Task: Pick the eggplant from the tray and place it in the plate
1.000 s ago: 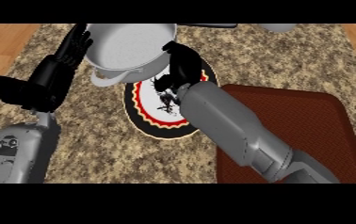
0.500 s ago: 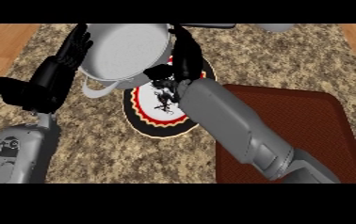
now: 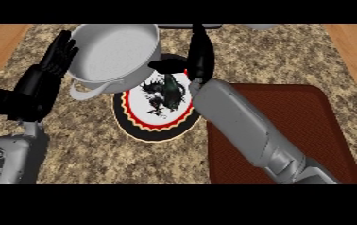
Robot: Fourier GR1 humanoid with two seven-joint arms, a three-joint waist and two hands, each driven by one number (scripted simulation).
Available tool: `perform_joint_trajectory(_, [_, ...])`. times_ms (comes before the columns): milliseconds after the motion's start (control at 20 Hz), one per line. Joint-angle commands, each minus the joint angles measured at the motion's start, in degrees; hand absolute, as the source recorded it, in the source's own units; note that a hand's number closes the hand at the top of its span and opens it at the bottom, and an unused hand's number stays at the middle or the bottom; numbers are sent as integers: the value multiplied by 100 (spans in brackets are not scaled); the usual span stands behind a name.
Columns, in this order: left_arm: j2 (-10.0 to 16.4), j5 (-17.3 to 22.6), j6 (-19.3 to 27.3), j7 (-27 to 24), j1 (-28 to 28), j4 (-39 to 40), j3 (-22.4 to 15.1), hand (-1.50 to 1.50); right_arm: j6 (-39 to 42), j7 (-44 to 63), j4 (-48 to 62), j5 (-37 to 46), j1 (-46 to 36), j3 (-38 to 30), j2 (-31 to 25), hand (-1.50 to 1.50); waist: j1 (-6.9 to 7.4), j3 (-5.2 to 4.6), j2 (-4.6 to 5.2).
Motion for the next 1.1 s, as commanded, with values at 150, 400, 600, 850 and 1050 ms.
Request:
perform_joint_trajectory(150, [9,-27,54,128,224,-257,130,0,416,-294,-1792,32,1364,-196,-996,-150,-187,0,-51])
perform_joint_trajectory(400, [-1,-91,-28,-11,336,-305,129,0,1113,-366,-2779,-20,2185,-458,-1818,-150,-163,0,-36])
perform_joint_trajectory(600, [-67,-167,-43,62,116,-103,92,0,1423,-160,-3541,188,2789,-616,-2103,-150,-145,-1,-26])
perform_joint_trajectory(850, [-105,-93,-2,336,191,-511,178,0,1899,-195,-4477,59,3597,-1039,-2555,-150,-134,0,-28])
perform_joint_trajectory(1050, [-108,-88,-125,278,108,-313,215,0,2121,-497,-4193,412,3723,-1388,-2595,-150,-121,-1,-16])
